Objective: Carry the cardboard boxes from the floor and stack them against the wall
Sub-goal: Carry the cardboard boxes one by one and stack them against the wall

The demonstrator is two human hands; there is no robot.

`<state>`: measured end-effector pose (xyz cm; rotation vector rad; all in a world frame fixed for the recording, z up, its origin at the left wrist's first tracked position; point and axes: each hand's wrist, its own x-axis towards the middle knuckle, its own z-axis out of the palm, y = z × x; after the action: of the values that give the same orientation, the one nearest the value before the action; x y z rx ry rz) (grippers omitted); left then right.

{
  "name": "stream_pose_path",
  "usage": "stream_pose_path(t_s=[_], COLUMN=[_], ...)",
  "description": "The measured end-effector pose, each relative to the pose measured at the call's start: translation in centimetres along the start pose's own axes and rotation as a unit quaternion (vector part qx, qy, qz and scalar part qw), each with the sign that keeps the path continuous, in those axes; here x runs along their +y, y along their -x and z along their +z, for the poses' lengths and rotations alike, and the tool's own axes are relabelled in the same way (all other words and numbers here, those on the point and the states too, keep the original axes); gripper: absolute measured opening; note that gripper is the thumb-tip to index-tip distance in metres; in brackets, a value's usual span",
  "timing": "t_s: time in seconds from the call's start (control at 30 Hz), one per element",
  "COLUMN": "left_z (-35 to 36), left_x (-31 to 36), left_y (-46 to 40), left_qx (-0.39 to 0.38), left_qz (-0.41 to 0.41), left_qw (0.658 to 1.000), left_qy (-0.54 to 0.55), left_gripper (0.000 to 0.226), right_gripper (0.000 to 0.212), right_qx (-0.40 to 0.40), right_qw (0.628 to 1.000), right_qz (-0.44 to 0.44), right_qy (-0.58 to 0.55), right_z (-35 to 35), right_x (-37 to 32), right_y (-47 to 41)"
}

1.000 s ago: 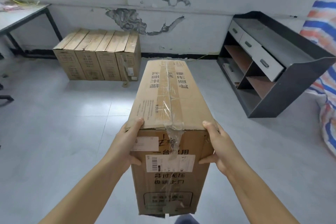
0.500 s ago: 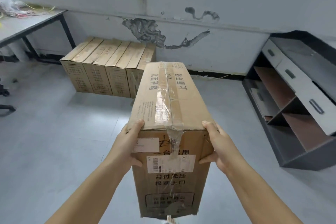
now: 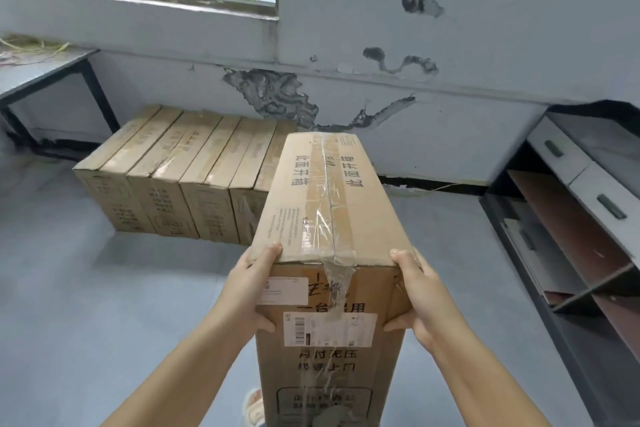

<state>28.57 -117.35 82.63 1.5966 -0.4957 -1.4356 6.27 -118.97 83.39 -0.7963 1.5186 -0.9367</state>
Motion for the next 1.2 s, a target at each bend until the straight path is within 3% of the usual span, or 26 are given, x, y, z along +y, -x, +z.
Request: stream_pose_path(t_s=[0.17,0.23,0.37,0.5,0.83,1.0,1.2], left_z=[1.4,2.5,4.7,7.7,19.4,22.0,21.0], left_x=[7.7,10.0,13.2,15.8,21.4,19.7,11.5], left_y=[-9.3,-12.6,-18.7,-25.8,-42.6,-51.2,-61.3], left_qx=[-0.033,-0.049,-0.048,-0.034,0.017,0.029,0.041], left_qz=[0.001,0.004,-0.003,-0.004,-0.034,-0.056,-0.041], left_qw=[0.999,0.998,0.998,0.999,0.999,0.998,0.996], left_qy=[-0.037,-0.037,-0.035,-0.034,-0.018,-0.022,-0.062], left_gripper=[0.016,0.02,0.03,0.035,0.012,0.015,0.017], right_gripper=[0.039,0.033,0.05,0.05,0.047,0.048,0.052], right_qx=[0.029,0.038,0.05,0.022,-0.01,-0.005,-0.02], right_qw=[0.999,0.999,0.998,0.999,0.996,0.996,0.994], right_qz=[0.018,0.013,0.018,0.025,0.092,0.091,0.111], right_qy=[-0.023,-0.032,-0.038,-0.033,0.002,0.014,0.014], right_z=[3.9,4.9,5.8,6.6,5.4,6.4,8.4], right_x=[-5.1,-6.8,-9.3,-12.0,-18.4,-16.0,-5.5], right_y=[-8.4,-11.7,-18.5,-26.9,-49.0,-57.7,-65.7])
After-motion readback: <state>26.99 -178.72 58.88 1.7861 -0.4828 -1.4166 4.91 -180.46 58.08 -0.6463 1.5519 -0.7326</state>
